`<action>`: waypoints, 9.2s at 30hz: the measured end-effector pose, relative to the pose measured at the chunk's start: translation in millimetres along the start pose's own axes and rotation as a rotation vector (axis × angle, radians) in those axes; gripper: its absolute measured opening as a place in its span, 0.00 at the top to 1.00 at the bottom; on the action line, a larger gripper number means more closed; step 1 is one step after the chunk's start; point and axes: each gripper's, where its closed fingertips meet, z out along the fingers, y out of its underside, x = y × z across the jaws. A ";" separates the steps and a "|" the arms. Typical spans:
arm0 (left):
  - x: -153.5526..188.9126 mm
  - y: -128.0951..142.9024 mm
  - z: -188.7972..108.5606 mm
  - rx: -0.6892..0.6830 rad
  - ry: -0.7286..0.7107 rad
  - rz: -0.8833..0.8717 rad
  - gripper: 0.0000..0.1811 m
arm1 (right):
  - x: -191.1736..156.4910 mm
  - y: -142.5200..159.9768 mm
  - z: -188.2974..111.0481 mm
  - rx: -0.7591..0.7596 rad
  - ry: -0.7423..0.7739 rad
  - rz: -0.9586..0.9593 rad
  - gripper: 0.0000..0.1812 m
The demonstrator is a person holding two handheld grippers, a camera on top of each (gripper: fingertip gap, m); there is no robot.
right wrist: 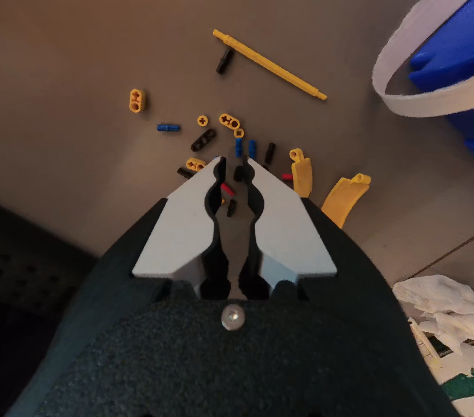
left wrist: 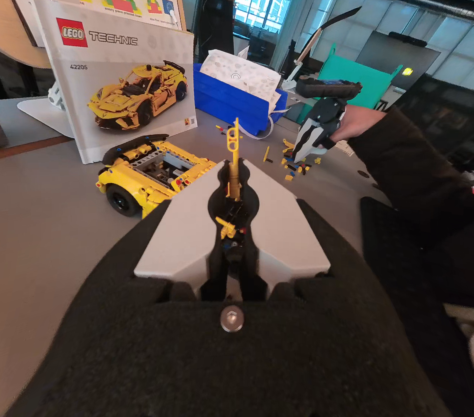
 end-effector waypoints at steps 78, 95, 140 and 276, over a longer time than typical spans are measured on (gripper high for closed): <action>-45.7 -41.1 -55.6 0.257 0.309 -0.685 0.97 | -304.2 -206.9 -88.7 1.034 -0.763 -0.303 0.92; -89.8 110.2 -43.1 -0.730 -0.289 0.343 0.89 | -281.5 -210.5 -92.7 1.115 -0.647 -0.270 0.92; 68.7 1.8 -17.9 -0.015 0.570 -0.275 0.85 | -263.5 -222.0 -108.6 1.429 0.115 -0.694 0.92; 59.0 6.6 14.7 -0.105 0.569 -0.570 0.98 | -245.3 -199.5 -113.8 1.428 -0.272 -0.555 0.97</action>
